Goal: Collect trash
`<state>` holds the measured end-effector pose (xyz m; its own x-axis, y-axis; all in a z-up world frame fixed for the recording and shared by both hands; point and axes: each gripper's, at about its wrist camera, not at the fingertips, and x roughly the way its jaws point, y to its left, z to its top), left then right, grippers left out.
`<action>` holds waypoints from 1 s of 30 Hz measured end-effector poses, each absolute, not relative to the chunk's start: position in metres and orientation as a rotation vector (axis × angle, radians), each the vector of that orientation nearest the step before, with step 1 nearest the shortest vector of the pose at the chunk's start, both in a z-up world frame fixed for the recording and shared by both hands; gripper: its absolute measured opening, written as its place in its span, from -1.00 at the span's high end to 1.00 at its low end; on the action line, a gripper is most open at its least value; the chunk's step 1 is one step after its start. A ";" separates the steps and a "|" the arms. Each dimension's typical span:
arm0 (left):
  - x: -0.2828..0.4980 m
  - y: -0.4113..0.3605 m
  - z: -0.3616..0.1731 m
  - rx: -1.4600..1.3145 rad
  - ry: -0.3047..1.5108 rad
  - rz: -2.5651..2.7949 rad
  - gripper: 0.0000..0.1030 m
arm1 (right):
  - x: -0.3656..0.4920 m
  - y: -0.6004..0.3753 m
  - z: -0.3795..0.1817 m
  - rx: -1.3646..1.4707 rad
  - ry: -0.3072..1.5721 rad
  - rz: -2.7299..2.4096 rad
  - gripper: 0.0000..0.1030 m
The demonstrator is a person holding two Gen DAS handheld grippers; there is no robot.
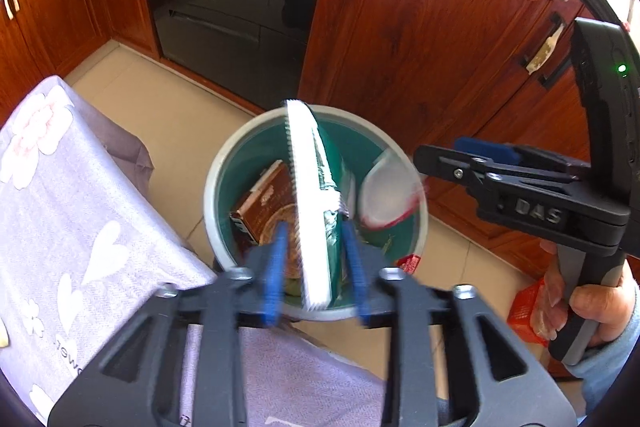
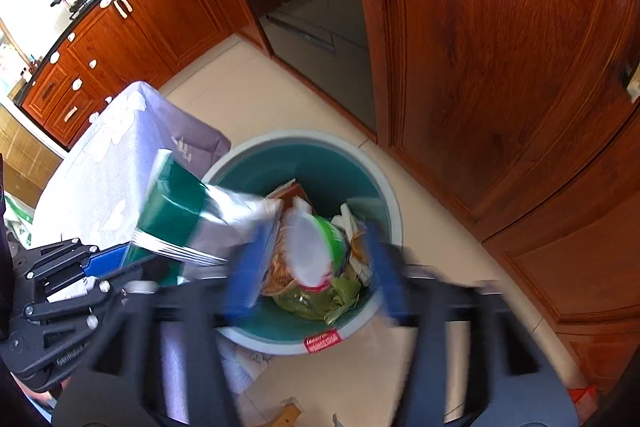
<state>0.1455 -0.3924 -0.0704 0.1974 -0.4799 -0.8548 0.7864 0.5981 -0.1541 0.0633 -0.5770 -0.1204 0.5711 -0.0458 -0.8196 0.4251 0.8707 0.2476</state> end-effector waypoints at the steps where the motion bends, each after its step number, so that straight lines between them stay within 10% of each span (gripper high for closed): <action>1: 0.144 -0.392 -0.070 0.354 1.022 -0.906 -0.11 | 0.063 -0.576 -0.119 0.443 0.919 -0.288 -0.26; 30: 0.119 -0.320 0.004 0.236 0.846 -0.726 -0.92 | 0.039 -0.533 -0.058 0.342 0.838 -0.220 -0.87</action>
<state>0.1185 -0.3195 0.0036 0.4432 -0.4894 -0.7510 0.6680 0.7390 -0.0874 0.0389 -0.5331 -0.0578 0.6513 -0.0566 -0.7567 0.3228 0.9232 0.2087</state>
